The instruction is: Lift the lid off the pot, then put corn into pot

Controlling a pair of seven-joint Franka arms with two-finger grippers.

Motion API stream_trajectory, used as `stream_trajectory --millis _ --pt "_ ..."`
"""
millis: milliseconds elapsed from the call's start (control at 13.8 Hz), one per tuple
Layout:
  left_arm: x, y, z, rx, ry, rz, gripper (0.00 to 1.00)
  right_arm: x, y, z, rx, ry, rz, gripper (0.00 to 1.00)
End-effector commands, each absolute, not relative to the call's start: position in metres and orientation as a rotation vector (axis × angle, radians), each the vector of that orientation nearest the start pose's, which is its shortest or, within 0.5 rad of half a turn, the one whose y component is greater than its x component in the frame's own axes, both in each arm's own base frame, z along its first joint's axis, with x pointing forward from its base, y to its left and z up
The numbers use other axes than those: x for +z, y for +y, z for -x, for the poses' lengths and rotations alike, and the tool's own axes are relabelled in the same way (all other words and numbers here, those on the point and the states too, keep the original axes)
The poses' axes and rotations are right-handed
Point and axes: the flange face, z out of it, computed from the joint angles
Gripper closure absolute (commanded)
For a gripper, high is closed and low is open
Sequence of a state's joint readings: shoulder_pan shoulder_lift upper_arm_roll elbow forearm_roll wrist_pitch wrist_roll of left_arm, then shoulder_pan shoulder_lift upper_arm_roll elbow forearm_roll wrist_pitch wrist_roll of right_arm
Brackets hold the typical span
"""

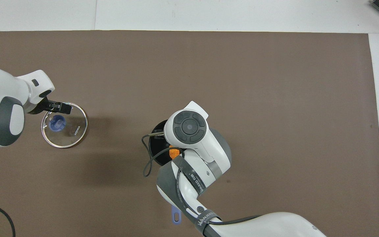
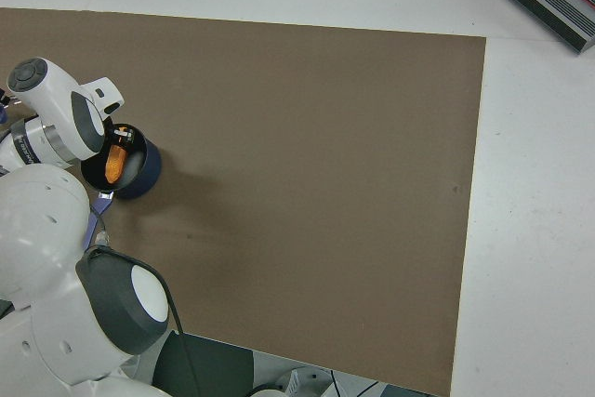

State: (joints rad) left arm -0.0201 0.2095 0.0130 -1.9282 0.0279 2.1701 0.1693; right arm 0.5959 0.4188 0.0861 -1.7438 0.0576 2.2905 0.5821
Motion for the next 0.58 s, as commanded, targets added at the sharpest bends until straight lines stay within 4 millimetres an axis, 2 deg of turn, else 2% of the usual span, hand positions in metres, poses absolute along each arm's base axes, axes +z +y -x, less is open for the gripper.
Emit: stream_trajectory --millis 0,72,145,217,362,507 --pt "0.418 0.000 -0.613 -0.053 0.166 3.139 0.00 0.346 0.417 -0.523 -0.103 -0.057 2.985 0.49" --pt "0.430 0.003 -0.614 -0.051 0.154 3.140 0.00 0.347 0.418 -0.523 -0.104 -0.051 2.984 0.25" --pt "0.444 0.004 -0.614 -0.049 0.134 3.142 0.00 0.347 0.418 -0.523 -0.104 -0.046 2.984 0.16" --pt "0.464 0.004 -0.613 -0.053 0.121 3.142 0.00 0.348 0.418 -0.524 -0.107 -0.041 2.982 0.12" --pt "0.507 0.001 -0.608 -0.046 0.084 3.145 0.00 0.351 0.420 -0.523 -0.116 -0.043 2.978 0.12" --pt "0.542 0.000 -0.593 -0.077 0.072 3.145 0.00 0.360 0.425 -0.519 -0.128 -0.050 2.969 0.12"
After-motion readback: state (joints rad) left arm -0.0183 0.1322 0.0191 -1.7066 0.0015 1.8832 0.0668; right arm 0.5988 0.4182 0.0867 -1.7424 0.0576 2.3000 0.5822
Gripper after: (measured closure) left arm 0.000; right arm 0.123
